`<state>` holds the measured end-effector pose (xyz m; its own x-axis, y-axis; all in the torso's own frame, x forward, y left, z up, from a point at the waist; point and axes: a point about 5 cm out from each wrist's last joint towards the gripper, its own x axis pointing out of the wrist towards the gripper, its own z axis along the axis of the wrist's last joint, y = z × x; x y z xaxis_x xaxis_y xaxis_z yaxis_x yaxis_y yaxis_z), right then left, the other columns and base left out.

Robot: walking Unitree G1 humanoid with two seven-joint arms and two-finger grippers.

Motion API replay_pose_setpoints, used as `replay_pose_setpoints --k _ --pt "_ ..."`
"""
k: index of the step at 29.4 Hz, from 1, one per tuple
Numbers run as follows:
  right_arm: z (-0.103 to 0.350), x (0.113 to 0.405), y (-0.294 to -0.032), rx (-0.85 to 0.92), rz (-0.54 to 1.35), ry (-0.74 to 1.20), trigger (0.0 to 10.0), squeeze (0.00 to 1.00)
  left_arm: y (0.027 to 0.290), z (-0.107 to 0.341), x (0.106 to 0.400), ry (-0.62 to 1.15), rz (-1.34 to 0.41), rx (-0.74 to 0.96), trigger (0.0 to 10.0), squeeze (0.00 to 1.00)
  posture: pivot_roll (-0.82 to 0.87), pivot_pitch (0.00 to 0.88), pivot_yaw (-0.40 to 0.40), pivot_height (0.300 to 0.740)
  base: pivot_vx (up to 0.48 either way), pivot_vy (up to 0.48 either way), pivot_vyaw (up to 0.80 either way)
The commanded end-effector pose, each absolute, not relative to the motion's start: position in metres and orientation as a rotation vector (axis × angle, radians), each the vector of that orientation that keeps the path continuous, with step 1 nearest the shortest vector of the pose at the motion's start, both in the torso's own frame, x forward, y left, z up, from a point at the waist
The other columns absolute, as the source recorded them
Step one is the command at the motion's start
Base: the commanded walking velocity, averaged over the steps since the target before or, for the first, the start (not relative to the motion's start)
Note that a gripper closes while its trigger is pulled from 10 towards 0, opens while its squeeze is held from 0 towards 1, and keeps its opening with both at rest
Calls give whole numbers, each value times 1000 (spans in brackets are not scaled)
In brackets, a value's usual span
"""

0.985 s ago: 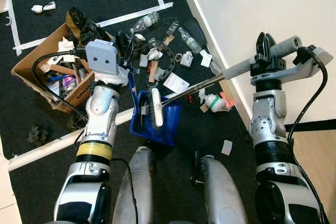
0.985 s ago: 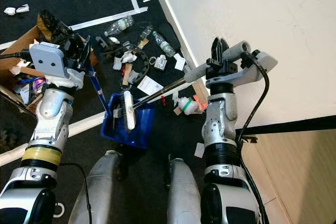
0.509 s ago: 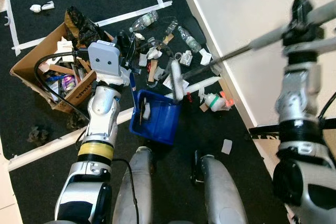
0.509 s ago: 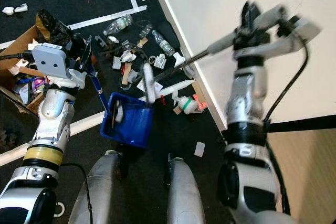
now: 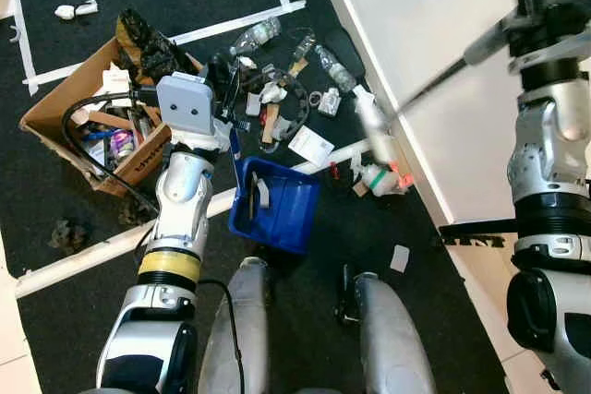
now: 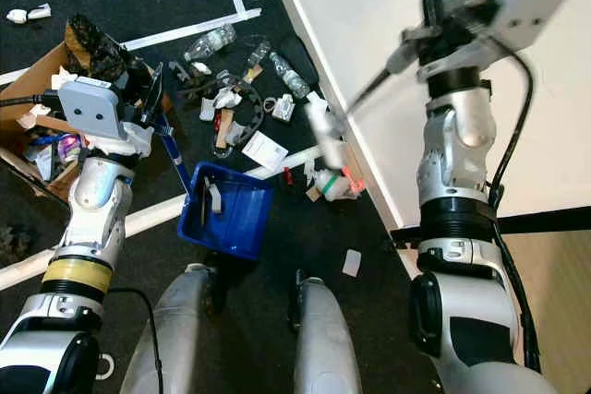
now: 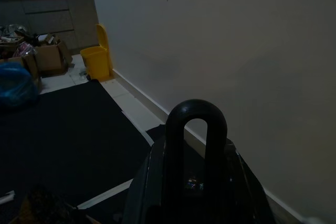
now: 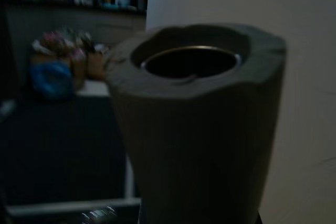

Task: Sweep floor

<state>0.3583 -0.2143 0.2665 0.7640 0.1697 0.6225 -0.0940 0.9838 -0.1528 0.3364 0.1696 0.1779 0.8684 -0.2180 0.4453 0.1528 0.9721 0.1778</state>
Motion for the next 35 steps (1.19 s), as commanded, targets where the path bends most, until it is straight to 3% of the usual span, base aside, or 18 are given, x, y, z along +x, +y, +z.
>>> replay_pose_setpoints --k 1,6,12,13,20,27,28,35 --pt "270 353 -218 -145 129 -739 10000 0 168 168 332 -453 -199 136 10000 0 95 383 -70 740 0 0 0" --pt "253 354 -209 -258 177 -683 10000 0 167 167 331 -454 -203 137 10000 0 101 385 -68 740 0 0 0" --pt "217 357 -205 -266 198 -550 10000 0 169 168 330 -456 -200 141 10000 0 103 390 -65 740 0 0 0" --pt "191 353 -200 -255 208 -479 10000 0 171 171 329 -464 -193 147 10000 0 90 402 -72 740 0 0 0" --pt "180 348 -185 -212 236 -473 10000 0 174 178 332 -486 -165 147 10000 0 72 414 -82 740 0 0 0" --pt "175 347 -169 -43 291 -477 10000 0 173 177 333 -482 -160 139 10000 0 73 416 -84 740 0 0 0" --pt "179 346 -163 100 312 -498 10000 0 173 175 333 -473 -157 133 10000 0 81 419 -77 740 0 0 0" --pt "190 344 -163 250 329 -536 10000 0 178 173 333 -456 -137 124 10000 0 80 428 -76 740 0 0 0"
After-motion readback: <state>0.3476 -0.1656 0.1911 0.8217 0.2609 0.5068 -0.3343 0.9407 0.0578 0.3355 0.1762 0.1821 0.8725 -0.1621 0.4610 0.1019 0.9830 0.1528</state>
